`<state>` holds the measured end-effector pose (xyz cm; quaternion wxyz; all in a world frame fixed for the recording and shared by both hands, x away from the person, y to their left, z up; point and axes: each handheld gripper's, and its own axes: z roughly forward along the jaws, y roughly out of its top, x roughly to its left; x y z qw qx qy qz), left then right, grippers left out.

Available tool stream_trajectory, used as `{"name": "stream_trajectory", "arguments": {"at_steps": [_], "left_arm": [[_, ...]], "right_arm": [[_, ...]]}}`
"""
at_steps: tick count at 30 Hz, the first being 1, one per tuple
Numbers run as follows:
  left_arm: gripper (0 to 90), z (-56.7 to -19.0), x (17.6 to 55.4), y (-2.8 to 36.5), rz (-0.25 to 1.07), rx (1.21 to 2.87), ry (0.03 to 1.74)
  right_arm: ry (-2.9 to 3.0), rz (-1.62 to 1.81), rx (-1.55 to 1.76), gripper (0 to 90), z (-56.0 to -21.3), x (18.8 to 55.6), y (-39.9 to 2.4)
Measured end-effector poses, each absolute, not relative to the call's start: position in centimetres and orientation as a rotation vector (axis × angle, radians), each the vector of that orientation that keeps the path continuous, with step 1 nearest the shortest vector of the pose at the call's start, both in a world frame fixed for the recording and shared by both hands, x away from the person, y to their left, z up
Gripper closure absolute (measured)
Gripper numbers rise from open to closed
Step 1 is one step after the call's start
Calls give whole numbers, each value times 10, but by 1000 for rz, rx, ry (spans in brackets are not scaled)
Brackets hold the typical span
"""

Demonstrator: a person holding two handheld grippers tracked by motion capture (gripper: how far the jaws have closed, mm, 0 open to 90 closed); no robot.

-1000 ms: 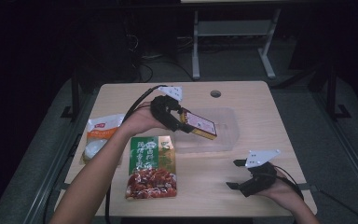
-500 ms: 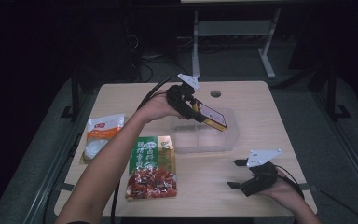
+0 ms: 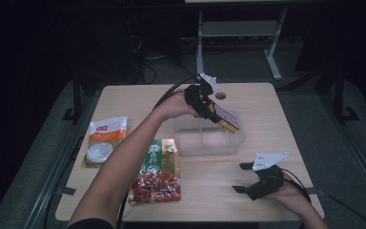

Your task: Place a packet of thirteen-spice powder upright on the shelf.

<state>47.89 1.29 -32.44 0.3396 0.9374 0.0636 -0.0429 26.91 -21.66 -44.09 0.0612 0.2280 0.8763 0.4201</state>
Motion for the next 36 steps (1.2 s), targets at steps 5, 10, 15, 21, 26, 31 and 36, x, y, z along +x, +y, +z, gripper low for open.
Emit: {"name": "stream_trajectory", "arguments": {"at_steps": [5,10,15,21,26,31,36], "left_arm": [[311,-331,483,3,-114,2461,175],[310,-337,483,-5,-117,2484,175],[310,-342,486,-11,-115,2498,186],[309,-346,487,-15,-105,2501,197],[309,-346,486,-18,-95,2493,186],[308,-347,486,-21,-92,2475,191],[308,-347,487,-24,-88,2463,189]], "right_arm": [[2646,1280,687,166,-440,269,-217],[2648,1279,685,166,-441,269,-218],[2642,1284,691,166,-441,269,-219],[2647,1281,686,166,-441,269,-219],[2648,1284,678,166,-441,269,-218],[2647,1285,677,166,-441,269,-218],[2650,1281,672,165,-442,270,-218]]}}
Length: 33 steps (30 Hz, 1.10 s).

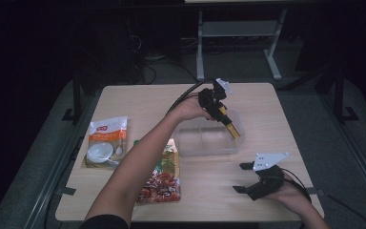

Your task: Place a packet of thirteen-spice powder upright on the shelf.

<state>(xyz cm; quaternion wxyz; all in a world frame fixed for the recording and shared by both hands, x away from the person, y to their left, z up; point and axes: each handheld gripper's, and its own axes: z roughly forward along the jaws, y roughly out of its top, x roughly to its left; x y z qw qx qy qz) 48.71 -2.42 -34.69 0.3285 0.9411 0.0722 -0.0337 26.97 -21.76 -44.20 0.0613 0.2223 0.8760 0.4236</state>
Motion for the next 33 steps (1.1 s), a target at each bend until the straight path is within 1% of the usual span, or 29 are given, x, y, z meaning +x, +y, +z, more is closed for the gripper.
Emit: {"name": "stream_trajectory", "arguments": {"at_steps": [14,25,29,33], "left_arm": [[306,-351,491,-37,-82,2403,213],[306,-364,491,-52,-87,2429,200],[305,-370,490,-56,-108,2446,210],[269,-369,490,-57,-106,2430,215]], "right_arm": [[2650,1278,666,165,-442,269,-217],[2649,1271,665,165,-443,270,-218],[2653,1264,667,165,-443,269,-218],[2654,1259,664,164,-443,269,-217]]}}
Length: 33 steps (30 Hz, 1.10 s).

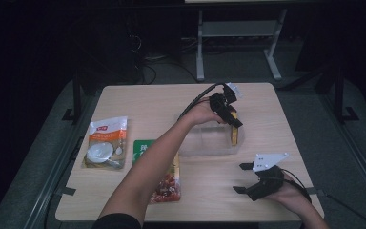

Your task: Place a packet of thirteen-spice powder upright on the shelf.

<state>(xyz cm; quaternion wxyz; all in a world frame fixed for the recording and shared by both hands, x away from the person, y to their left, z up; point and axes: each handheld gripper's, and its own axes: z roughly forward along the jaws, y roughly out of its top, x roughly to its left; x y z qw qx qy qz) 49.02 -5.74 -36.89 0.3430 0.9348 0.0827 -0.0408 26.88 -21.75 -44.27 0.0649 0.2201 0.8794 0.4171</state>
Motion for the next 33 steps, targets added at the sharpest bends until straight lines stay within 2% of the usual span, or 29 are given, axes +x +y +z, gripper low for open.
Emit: {"name": "stream_trajectory", "arguments": {"at_steps": [8,22,33], "left_arm": [[199,-351,483,-47,-81,2413,210],[189,-310,462,6,-24,2363,216],[189,-306,432,48,20,2368,241]], "right_arm": [[2644,1266,668,159,-443,269,-220],[2649,1283,666,144,-444,273,-218],[2654,1268,686,142,-446,276,-216]]}}
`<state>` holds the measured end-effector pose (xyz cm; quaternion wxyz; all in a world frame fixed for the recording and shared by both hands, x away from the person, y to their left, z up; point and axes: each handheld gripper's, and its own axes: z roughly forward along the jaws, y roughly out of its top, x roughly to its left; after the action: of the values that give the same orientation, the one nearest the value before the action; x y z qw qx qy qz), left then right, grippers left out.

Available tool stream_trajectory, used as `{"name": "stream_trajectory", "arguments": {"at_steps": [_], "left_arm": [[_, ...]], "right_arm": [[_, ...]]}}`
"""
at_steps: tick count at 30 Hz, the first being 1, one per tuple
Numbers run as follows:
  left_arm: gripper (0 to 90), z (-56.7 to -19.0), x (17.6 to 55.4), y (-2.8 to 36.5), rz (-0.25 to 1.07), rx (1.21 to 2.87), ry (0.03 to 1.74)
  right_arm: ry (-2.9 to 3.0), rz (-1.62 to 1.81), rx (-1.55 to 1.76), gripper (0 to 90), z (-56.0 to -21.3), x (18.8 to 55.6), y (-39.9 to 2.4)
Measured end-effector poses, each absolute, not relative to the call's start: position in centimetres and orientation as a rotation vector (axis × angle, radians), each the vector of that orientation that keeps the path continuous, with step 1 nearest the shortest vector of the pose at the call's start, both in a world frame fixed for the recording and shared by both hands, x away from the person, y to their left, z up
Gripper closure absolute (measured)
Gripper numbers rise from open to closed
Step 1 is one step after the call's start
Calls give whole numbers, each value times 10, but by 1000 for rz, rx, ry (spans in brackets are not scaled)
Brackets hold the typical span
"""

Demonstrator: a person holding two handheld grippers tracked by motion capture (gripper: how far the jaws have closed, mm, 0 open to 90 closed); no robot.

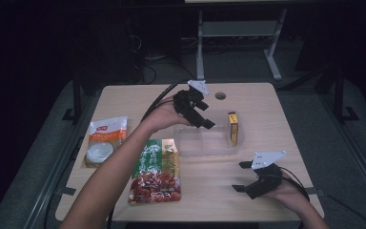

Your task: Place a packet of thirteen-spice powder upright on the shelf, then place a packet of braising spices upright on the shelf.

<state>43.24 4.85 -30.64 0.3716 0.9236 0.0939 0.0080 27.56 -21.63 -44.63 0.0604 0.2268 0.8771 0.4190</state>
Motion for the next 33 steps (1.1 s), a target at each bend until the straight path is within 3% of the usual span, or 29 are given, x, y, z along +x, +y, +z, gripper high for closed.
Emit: {"name": "stream_trajectory", "arguments": {"at_steps": [33], "left_arm": [[217,-359,346,146,66,2284,497]], "right_arm": [[2652,1248,686,143,-445,275,-209]]}}
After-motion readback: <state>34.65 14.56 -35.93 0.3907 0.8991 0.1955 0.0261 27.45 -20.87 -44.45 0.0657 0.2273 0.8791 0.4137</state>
